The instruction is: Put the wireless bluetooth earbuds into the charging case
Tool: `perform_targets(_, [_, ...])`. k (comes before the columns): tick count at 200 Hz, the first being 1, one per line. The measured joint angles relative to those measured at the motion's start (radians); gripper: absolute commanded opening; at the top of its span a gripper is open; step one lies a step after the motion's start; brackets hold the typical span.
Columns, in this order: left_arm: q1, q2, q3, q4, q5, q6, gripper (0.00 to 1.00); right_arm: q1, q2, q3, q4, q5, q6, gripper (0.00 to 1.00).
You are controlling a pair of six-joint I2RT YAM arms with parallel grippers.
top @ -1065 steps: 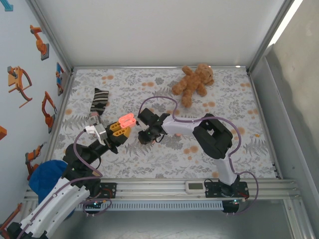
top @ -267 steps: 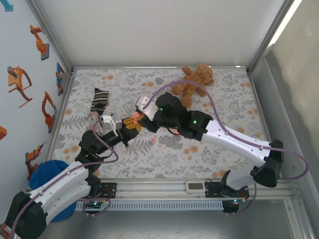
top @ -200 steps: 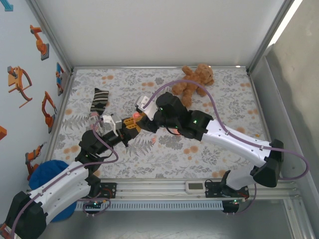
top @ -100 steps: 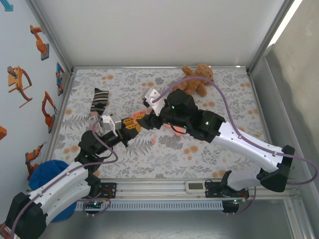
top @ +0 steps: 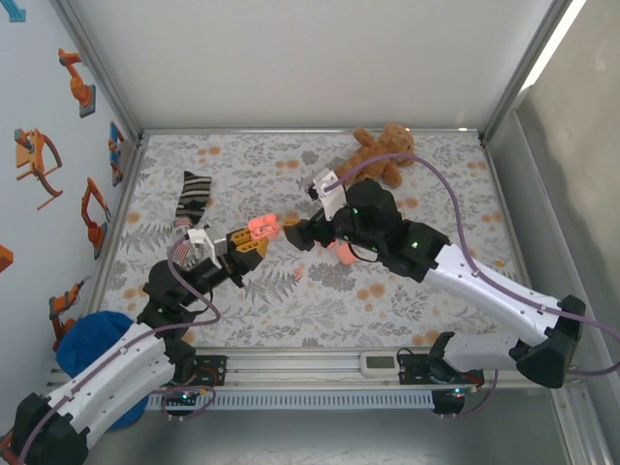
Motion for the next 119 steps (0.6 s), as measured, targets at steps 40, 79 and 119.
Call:
perform_targets(40, [0.000,-0.075,0.000,-0.058,-0.030,0.016,0.00,-0.047,-0.006,-0.105,0.021,0.000,0.101,0.94])
perform_targets(79, [0.000,-0.128,0.000,-0.105,-0.046,0.030,0.00,-0.054,0.033,-0.166,0.021,-0.008,0.171,0.95])
perform_targets(119, [0.000,-0.157,0.000,-0.135,-0.051,0.036,0.00,-0.054,0.113,-0.170,0.006,-0.021,0.195,0.95])
